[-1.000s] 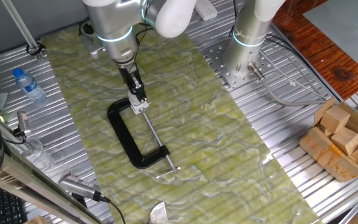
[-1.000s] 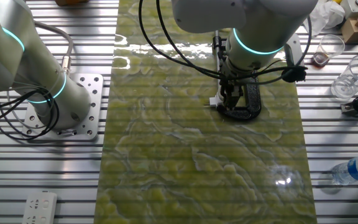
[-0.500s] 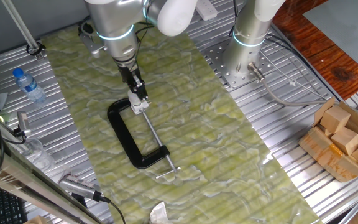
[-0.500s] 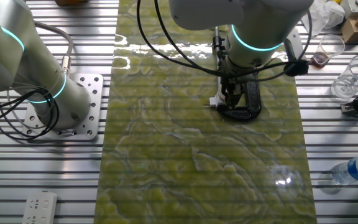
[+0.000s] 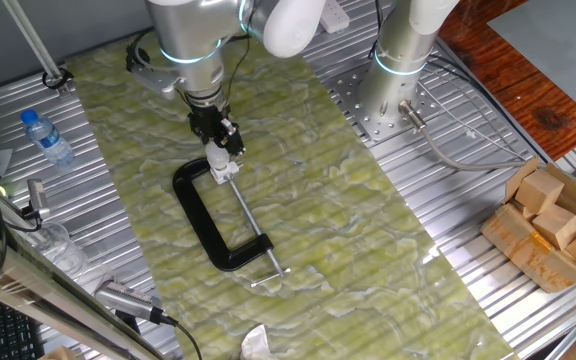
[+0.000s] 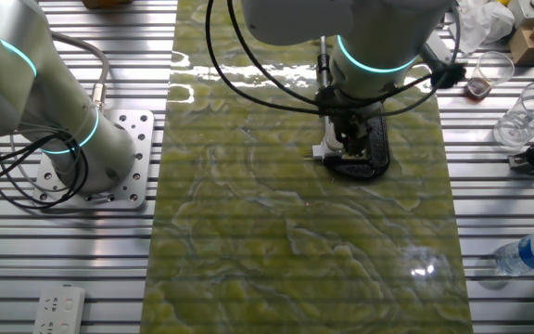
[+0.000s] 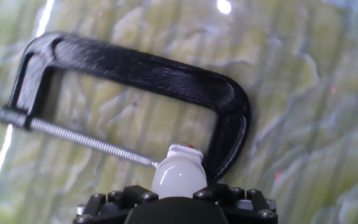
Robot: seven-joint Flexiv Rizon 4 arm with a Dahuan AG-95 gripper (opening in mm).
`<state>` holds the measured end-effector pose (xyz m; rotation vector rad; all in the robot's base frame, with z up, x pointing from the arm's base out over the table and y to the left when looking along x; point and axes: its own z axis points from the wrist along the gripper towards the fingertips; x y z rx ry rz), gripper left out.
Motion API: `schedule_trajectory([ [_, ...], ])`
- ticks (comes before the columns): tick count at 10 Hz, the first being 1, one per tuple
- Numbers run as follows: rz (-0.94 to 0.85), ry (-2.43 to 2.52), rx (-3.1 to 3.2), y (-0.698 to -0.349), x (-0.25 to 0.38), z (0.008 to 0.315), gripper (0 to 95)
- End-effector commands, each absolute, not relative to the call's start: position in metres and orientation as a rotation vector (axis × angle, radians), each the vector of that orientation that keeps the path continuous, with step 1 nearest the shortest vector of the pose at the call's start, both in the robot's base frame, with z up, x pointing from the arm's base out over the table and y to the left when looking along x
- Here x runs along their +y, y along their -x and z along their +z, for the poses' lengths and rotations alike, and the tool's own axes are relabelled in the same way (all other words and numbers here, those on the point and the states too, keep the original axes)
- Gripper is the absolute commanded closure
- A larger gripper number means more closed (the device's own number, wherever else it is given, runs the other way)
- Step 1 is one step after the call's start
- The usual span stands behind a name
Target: Install the light bulb by rotating it
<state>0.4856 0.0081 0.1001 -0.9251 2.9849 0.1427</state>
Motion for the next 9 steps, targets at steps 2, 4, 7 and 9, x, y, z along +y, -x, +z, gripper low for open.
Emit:
schedule_trajectory([
  [2, 0.146, 1.350, 2.788, -0.4867, 0.0088, 0.0998, 19.0],
  [4, 0.148, 1.385, 2.770, -0.4872, 0.0079, 0.0969, 38.0],
  [7, 0.145, 1.393, 2.764, -0.4896, 0.0032, 0.0931, 38.0],
  [9, 0.139, 1.386, 2.769, -0.4900, 0.0033, 0.0915, 38.0],
])
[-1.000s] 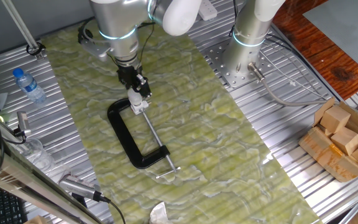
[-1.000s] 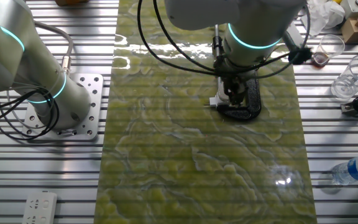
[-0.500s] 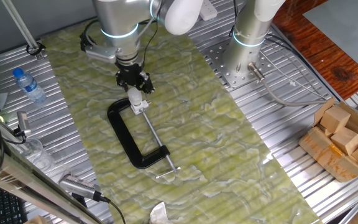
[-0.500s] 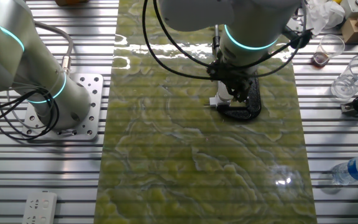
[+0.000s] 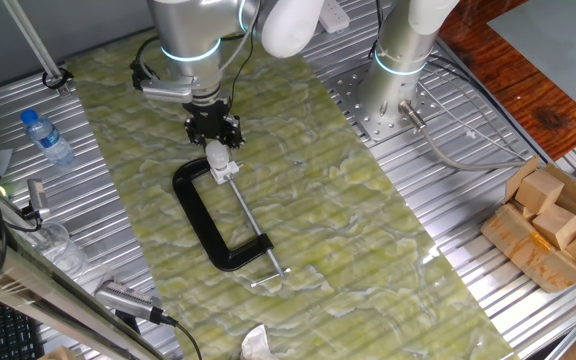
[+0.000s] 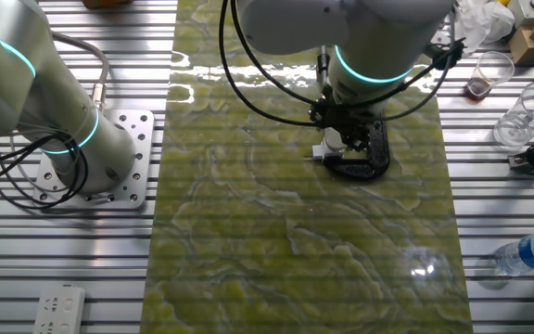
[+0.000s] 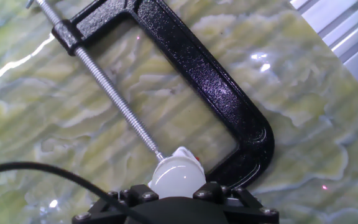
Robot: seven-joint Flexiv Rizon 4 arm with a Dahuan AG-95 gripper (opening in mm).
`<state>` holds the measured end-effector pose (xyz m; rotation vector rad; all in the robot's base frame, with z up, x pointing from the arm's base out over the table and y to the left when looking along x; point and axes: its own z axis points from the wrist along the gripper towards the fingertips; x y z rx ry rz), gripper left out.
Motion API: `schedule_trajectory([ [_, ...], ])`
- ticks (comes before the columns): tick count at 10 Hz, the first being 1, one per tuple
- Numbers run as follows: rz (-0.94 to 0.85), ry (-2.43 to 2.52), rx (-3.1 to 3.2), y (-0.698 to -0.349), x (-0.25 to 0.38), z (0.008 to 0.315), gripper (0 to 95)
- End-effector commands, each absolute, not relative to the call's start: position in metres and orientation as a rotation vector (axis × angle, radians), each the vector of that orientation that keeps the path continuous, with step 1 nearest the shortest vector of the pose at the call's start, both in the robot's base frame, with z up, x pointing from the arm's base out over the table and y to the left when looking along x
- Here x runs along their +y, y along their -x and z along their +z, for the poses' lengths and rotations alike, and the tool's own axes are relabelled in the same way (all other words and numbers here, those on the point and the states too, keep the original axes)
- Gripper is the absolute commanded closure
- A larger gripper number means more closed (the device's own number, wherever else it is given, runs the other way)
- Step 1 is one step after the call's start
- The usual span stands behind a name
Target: Install the light bulb by rotating it
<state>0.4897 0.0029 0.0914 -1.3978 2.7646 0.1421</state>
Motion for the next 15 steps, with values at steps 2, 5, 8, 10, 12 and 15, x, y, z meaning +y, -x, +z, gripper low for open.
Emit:
schedule_trajectory([
  [2, 0.136, 1.389, 2.766, -0.4927, 0.0048, 0.0899, 38.0],
  [5, 0.129, 1.409, 2.758, -0.4971, 0.0081, 0.0903, 38.0],
  [8, 0.120, 1.416, 2.759, -0.4987, 0.0090, 0.0891, 38.0],
  [10, 0.110, 1.418, 2.760, -0.4989, 0.0089, 0.0882, 38.0],
  [12, 0.107, 1.408, 2.765, -0.4990, 0.0088, 0.0866, 57.0],
  [15, 0.107, 1.371, 2.784, -0.4991, 0.0087, 0.0855, 95.0],
])
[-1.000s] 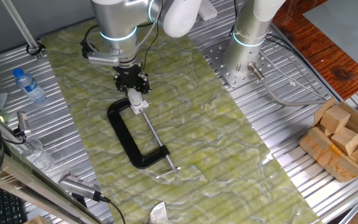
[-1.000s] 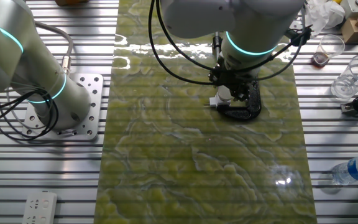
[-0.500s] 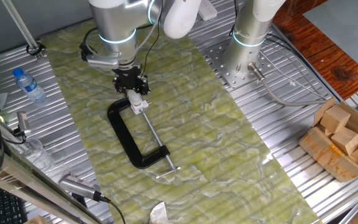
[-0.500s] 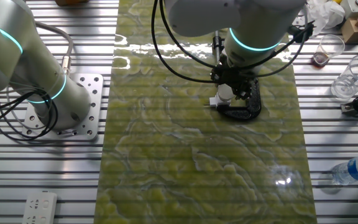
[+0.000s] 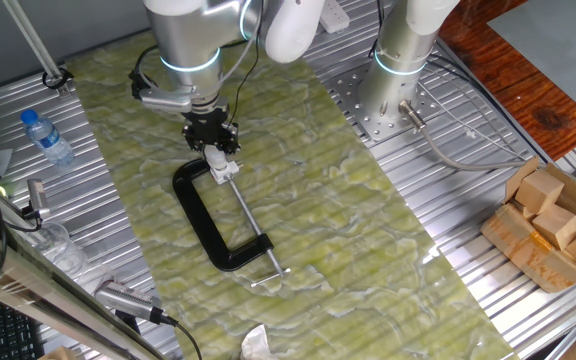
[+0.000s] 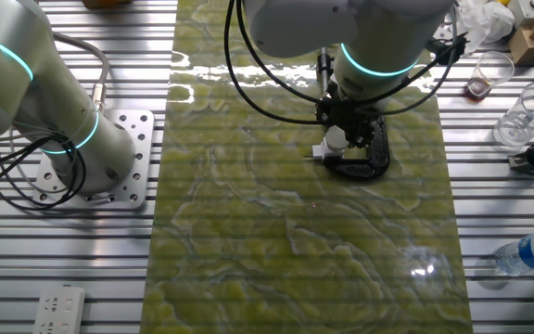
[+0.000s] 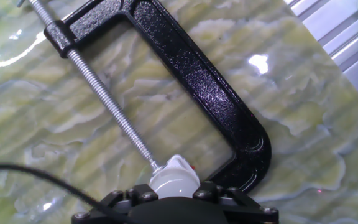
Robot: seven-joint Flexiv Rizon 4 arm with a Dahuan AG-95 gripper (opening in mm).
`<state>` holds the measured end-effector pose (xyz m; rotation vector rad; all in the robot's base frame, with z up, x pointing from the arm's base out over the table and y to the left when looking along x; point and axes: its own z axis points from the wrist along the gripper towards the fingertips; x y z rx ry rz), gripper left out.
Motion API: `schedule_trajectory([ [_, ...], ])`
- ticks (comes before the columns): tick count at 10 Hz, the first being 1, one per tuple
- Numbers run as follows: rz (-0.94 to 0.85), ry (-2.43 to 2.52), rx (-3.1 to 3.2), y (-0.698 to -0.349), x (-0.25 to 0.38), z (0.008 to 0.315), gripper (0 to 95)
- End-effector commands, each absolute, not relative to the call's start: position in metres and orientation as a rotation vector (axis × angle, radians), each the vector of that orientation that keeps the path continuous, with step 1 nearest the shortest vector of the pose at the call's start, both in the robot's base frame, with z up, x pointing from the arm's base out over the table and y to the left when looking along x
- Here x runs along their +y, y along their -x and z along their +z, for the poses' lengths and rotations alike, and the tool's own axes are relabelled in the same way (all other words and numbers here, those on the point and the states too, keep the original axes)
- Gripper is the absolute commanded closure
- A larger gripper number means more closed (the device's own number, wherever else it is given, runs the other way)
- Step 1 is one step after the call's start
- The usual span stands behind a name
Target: Install the light bulb by rotating it
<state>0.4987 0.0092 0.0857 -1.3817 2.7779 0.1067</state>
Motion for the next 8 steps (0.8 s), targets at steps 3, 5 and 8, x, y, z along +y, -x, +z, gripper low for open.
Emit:
schedule_trajectory([
  [3, 0.112, 1.288, 2.830, -0.4991, 0.0088, 0.0855, 95.0],
  [5, 0.123, 1.151, 2.906, -0.4991, 0.0088, 0.0854, 95.0],
  [8, 0.130, 0.825, 3.039, -0.4991, 0.0087, 0.0846, 95.0],
])
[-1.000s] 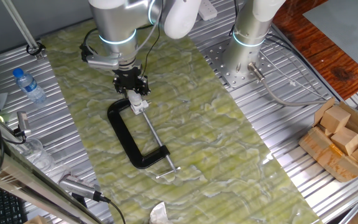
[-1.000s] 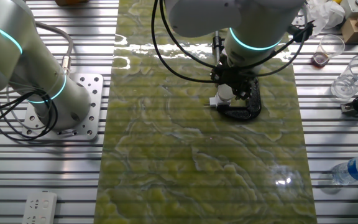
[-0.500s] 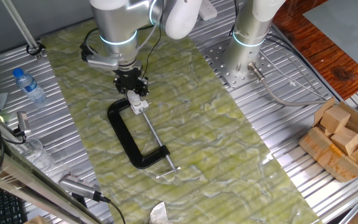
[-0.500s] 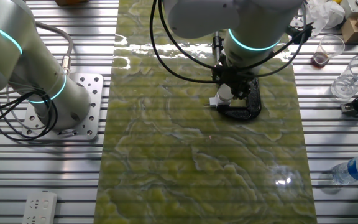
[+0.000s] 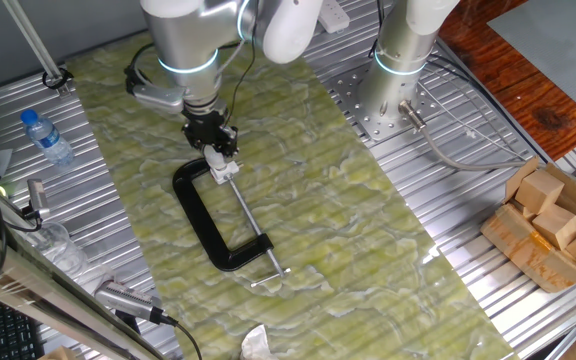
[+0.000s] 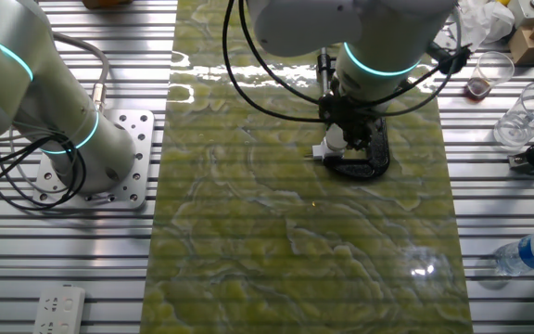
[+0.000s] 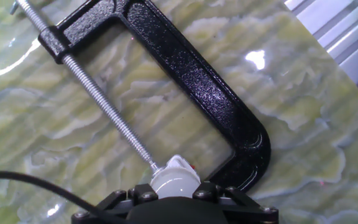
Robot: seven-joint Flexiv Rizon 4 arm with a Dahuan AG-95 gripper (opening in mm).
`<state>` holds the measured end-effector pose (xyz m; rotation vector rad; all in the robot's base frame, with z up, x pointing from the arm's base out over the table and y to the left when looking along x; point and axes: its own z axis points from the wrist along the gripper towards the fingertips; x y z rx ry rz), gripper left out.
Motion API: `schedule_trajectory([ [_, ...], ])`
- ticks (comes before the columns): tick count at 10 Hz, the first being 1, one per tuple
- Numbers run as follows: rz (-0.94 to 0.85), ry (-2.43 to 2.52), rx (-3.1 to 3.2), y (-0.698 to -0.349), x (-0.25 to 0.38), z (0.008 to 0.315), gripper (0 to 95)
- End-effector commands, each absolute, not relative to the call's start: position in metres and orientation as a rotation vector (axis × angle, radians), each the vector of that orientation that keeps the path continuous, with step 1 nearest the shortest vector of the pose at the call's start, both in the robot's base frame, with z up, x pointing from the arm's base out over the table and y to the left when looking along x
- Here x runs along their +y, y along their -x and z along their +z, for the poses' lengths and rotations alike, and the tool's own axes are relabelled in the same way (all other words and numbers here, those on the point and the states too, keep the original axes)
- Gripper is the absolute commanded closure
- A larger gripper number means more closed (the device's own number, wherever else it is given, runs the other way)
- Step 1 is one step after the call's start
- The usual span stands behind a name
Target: Install the light bulb by rotating it
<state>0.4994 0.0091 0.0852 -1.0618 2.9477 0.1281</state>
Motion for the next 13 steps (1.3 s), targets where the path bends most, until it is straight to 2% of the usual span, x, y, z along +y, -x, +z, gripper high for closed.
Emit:
schedule_trajectory([
  [1, 0.121, 0.723, 3.071, -0.4991, 0.0087, 0.0845, 95.0],
  [13, 0.087, 0.437, 3.169, -0.4987, 0.0094, 0.0846, 95.0],
])
